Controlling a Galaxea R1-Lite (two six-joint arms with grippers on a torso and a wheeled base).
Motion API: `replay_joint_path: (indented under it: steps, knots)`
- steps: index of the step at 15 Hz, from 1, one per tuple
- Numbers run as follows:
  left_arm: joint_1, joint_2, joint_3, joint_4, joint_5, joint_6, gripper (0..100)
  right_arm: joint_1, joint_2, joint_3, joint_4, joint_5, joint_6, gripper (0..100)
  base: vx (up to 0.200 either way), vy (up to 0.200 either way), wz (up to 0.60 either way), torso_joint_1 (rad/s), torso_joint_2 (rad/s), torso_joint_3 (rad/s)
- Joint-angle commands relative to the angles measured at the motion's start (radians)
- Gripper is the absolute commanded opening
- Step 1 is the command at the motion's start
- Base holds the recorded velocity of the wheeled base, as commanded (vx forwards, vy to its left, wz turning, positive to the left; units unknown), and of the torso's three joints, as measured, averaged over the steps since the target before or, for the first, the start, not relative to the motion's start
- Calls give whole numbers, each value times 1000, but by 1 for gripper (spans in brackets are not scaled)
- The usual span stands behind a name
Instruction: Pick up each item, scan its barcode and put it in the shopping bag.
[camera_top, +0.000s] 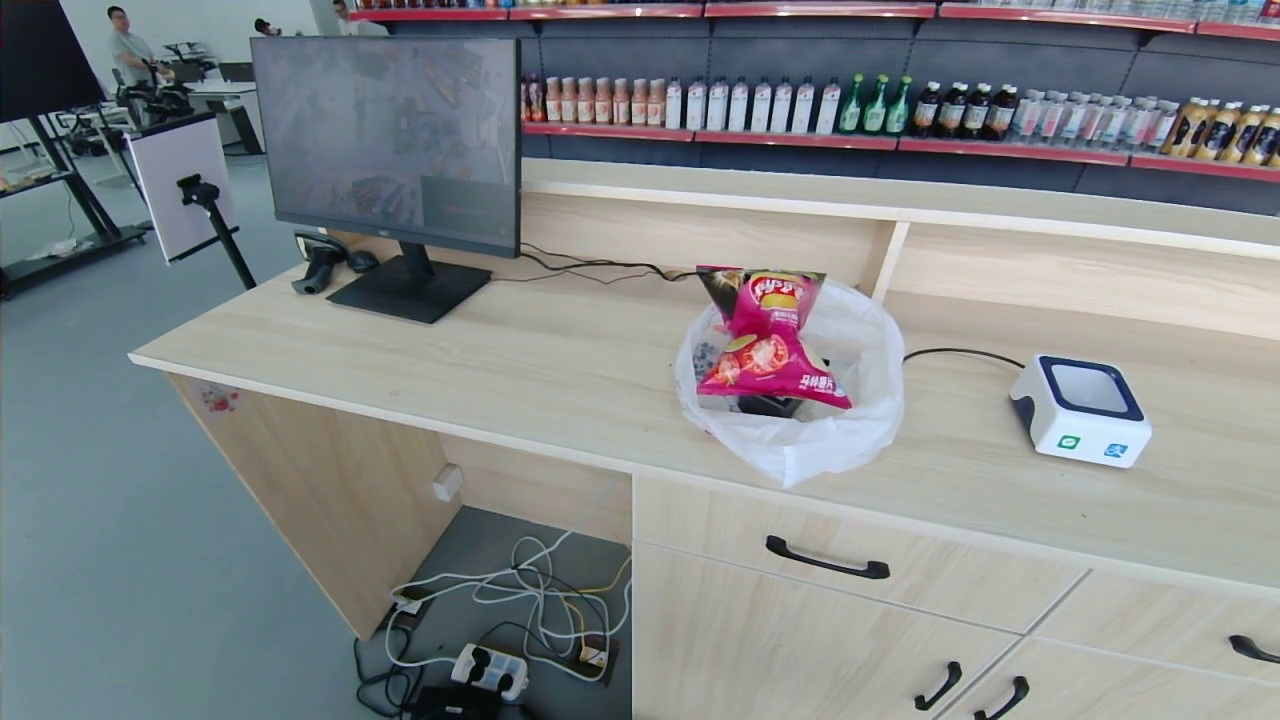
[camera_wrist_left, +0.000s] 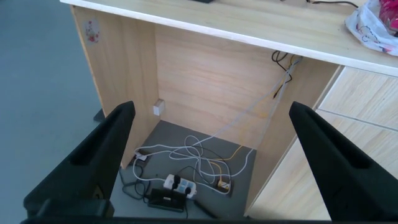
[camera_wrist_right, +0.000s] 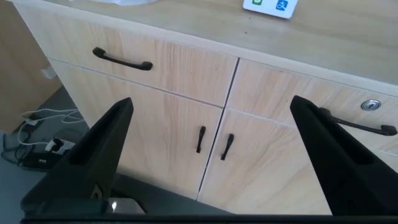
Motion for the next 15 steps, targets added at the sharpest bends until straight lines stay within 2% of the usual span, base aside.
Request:
replay_joint_path:
  steps: [1, 7, 12, 15]
  knots:
    - [0, 0, 0, -1, 0, 1, 100, -11, 1, -1, 3, 0, 43, 100, 0, 0, 0, 0, 0, 0]
    - [0, 0, 0, -1, 0, 0, 100, -11, 0, -1, 0, -3, 9, 100, 0, 0, 0, 0, 0, 0]
    - [0, 0, 0, -1, 0, 0, 100, -11, 0, -1, 5, -3, 50, 100, 0, 0, -600, 3, 1, 2]
    - [0, 0, 0, 1, 0, 6, 100, -11, 0, -1, 3, 0, 27, 100, 0, 0, -600, 1, 1, -1]
